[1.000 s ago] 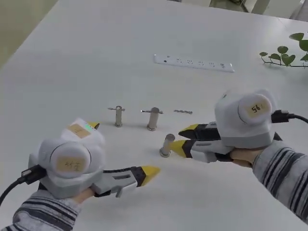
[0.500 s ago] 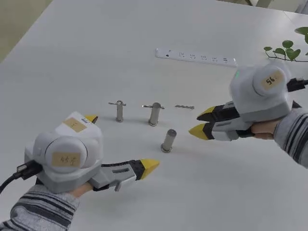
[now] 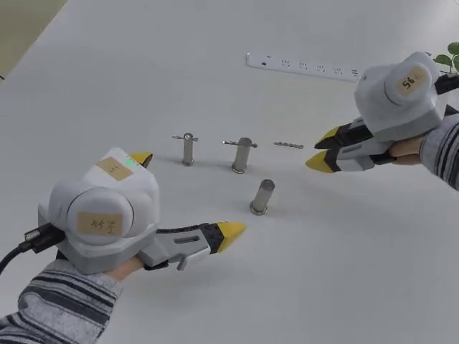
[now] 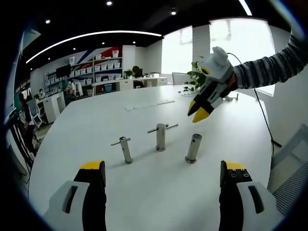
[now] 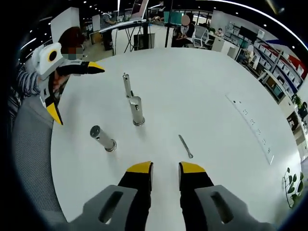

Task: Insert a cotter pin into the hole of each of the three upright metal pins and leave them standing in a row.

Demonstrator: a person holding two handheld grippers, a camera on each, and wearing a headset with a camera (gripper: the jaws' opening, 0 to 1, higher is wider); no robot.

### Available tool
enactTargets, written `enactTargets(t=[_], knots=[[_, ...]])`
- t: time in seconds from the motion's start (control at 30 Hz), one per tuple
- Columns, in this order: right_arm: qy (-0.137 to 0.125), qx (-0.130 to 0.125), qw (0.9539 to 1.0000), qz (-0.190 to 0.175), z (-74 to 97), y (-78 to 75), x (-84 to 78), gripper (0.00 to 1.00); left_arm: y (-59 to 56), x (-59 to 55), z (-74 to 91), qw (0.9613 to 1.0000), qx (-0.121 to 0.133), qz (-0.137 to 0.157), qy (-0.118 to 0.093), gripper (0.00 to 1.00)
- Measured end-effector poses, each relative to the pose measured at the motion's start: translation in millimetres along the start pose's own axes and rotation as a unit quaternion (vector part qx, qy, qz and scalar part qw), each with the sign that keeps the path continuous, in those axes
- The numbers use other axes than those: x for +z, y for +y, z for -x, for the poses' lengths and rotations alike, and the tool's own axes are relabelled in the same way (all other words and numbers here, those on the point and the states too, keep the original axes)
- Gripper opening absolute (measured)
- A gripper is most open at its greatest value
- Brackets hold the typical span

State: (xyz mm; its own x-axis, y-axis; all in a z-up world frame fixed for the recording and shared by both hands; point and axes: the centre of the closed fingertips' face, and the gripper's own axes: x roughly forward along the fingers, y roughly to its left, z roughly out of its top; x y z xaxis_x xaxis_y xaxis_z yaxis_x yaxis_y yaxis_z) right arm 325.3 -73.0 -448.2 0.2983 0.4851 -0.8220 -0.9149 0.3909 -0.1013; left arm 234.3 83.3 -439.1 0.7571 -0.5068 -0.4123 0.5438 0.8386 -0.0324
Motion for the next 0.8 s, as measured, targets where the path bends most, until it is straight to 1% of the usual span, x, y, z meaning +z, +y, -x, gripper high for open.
enactTargets(t=[0.13, 0.33, 0.4, 0.47, 0.6, 0.67, 0.73, 0.8], knots=[[0.008, 0.002, 0.9999, 0.011, -8.6, -12.2, -0.6, 0.15, 1.0, -2.7, 0.0, 1.0, 0.0, 0.002, 0.006, 0.99], [0.02, 0.015, 0.9995, 0.022, -22.9, -23.2, -1.3, 0.15, 2.4, -2.2, 0.7, 1.0, 0.002, 0.0, 0.004, 0.99], [0.022, 0.017, 0.9993, 0.024, -28.2, -26.7, -1.5, 0.14, 2.1, -4.4, 0.4, 1.0, 0.001, 0.002, 0.007, 0.98], [0.025, 0.019, 0.9991, 0.028, -36.6, -36.3, -2.1, 0.13, 2.2, -5.9, 0.2, 0.9999, 0.002, -0.001, 0.011, 0.98], [0.032, 0.024, 0.9988, 0.028, -43.7, -41.9, -2.7, 0.12, 2.6, -8.3, -0.3, 0.9999, 0.002, -0.001, 0.015, 0.97], [0.036, 0.026, 0.9986, 0.028, -49.7, -52.9, -2.3, 0.11, 3.3, -8.3, -0.5, 0.9999, 0.003, -0.002, 0.016, 0.97], [0.037, 0.026, 0.9986, 0.026, -51.5, -53.8, -2.6, 0.09, 4.2, -7.7, -0.3, 0.9999, 0.005, -0.003, 0.015, 0.97], [0.042, 0.029, 0.9984, 0.026, -55.5, -59.9, -3.3, 0.09, 5.1, -8.2, -0.4, 0.9999, 0.006, -0.001, 0.016, 0.96]])
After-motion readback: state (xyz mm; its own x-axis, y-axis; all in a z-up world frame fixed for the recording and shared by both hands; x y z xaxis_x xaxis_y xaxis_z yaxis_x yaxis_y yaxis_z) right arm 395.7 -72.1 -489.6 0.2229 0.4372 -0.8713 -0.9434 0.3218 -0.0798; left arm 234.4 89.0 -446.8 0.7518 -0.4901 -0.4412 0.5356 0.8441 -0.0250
